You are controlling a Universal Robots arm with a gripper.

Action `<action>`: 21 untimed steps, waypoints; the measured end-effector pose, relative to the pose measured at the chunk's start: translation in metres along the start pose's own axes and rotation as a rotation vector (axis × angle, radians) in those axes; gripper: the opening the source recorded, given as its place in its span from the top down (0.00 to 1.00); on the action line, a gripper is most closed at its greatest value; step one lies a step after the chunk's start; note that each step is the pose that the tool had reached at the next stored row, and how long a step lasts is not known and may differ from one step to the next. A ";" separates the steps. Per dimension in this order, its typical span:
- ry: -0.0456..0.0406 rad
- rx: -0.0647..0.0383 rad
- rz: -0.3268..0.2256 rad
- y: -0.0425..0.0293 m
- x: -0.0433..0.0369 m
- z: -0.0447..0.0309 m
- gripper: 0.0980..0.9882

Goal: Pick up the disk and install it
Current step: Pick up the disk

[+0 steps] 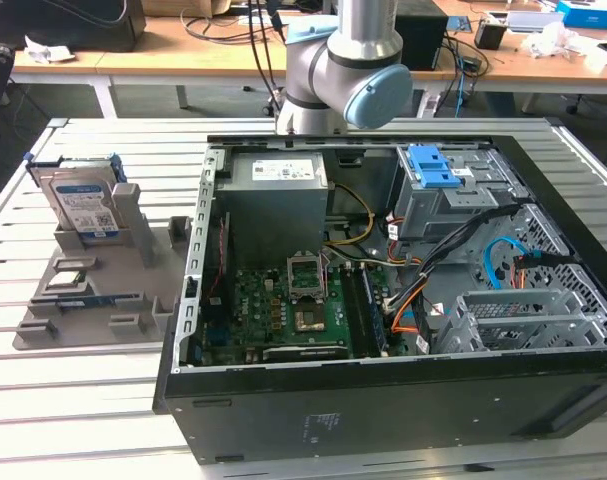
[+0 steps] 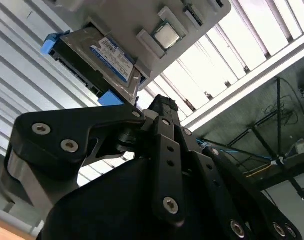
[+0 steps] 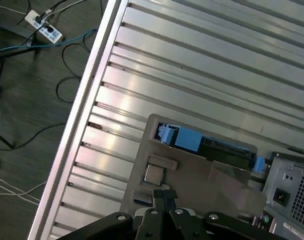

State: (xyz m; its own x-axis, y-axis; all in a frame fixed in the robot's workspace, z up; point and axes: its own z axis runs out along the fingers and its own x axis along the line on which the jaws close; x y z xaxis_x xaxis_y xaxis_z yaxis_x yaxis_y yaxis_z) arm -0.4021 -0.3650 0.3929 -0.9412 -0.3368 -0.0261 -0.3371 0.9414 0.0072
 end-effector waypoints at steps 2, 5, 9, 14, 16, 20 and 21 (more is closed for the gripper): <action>0.0003 -0.001 -0.046 0.0000 0.0000 0.0000 0.99; 0.0009 -0.003 -0.113 0.0000 0.0000 0.0000 0.99; 0.0015 -0.005 -0.194 0.0000 0.0000 0.0000 0.99; 0.0020 -0.007 -0.277 0.0000 0.0000 0.0000 0.99; 0.0023 -0.008 -0.309 0.0000 0.0000 0.0000 0.99; 0.0027 -0.010 -0.376 0.0000 0.0000 0.0000 0.99; 0.0028 -0.010 -0.394 0.0000 0.0000 0.0000 0.99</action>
State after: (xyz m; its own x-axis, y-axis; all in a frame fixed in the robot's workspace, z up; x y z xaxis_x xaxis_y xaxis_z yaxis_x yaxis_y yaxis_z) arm -0.4021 -0.3650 0.3929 -0.7400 -0.6721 -0.0262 -0.6725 0.7401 0.0072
